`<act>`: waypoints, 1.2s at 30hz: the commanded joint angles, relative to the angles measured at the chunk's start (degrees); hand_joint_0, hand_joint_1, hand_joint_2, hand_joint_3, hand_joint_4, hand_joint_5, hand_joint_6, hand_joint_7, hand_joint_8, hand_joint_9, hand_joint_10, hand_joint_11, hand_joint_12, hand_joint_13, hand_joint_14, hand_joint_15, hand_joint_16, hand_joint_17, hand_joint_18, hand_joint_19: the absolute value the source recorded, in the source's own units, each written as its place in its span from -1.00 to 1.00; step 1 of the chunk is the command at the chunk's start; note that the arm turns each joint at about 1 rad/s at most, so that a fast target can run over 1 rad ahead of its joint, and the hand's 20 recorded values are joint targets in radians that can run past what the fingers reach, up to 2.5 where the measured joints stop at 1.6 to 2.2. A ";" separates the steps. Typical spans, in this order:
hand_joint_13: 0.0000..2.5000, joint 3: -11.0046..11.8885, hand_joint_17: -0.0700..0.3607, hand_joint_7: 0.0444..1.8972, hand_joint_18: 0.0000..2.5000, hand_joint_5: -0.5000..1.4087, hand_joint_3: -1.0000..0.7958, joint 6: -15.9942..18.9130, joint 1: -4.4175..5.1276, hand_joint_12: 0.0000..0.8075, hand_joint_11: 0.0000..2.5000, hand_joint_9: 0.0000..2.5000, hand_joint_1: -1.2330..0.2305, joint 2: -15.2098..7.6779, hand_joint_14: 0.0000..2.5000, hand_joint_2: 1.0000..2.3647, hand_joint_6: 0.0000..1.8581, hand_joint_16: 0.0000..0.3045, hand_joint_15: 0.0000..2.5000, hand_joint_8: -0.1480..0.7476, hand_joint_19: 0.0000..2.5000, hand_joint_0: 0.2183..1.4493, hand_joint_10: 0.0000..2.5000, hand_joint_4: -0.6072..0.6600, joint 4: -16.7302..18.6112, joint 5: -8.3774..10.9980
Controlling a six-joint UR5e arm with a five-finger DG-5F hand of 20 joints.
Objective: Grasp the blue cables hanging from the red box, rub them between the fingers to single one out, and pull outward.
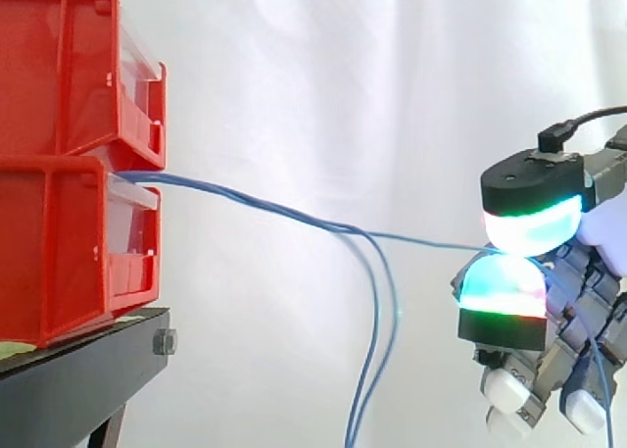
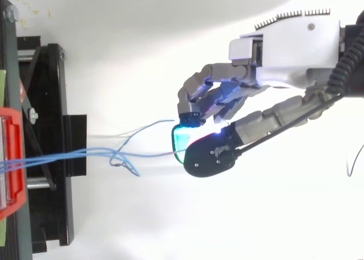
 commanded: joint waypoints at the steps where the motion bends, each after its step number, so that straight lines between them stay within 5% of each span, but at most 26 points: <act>1: -0.74 -0.03 -0.17 0.16 -0.64 -0.64 0.08 -0.17 -0.66 -0.12 -0.79 -0.55 -0.27 0.12 -1.00 -0.97 -0.12 -0.68 -0.91 -0.01 -0.65 -0.40 -1.00 0.27 -0.25 -0.81; 8: -0.74 -2.31 -0.17 0.16 -0.64 -0.64 0.08 -0.78 -1.80 -0.12 -0.78 -0.55 -0.27 0.82 -1.00 -0.97 -0.12 -0.68 -0.91 -0.01 -0.65 -0.40 -1.00 0.28 -0.25 -4.59; 9: -0.74 -4.69 -0.17 0.16 -0.64 -0.64 0.08 -0.87 -1.89 -0.12 -0.78 -0.55 -0.26 1.88 -1.00 -0.97 -0.12 -0.68 -0.91 -0.01 -0.65 -0.40 -1.00 0.27 2.82 -5.03; 11: -0.74 -5.57 -0.17 0.16 -0.64 -0.64 0.08 -0.52 -1.97 -0.12 -0.79 -0.55 -0.27 2.41 -1.00 -0.97 -0.12 -0.68 -0.91 -0.01 -0.65 -0.40 -1.00 0.27 6.60 -4.50; 18: -0.74 -5.57 -0.17 0.15 -0.64 -0.64 0.08 1.94 -1.53 -0.12 -0.78 -0.55 -0.26 2.32 -1.00 -0.97 -0.12 -0.68 -0.91 -0.01 -0.65 -0.40 -1.00 0.27 8.45 -4.59; 22: -0.74 -5.48 -0.17 0.16 -0.64 -0.64 0.09 1.85 -1.18 -0.12 -0.78 -0.55 -0.27 2.32 -1.00 -0.97 -0.12 -0.68 -0.91 -0.01 -0.65 -0.40 -1.00 0.26 12.32 -4.50; 36: -0.69 -5.57 -0.17 0.15 -0.62 -0.64 0.11 1.77 -1.01 -0.12 -0.74 -0.51 -0.26 2.23 -1.00 -0.97 -0.10 -0.68 -0.89 0.02 -0.65 -0.39 -0.99 0.28 15.74 -4.59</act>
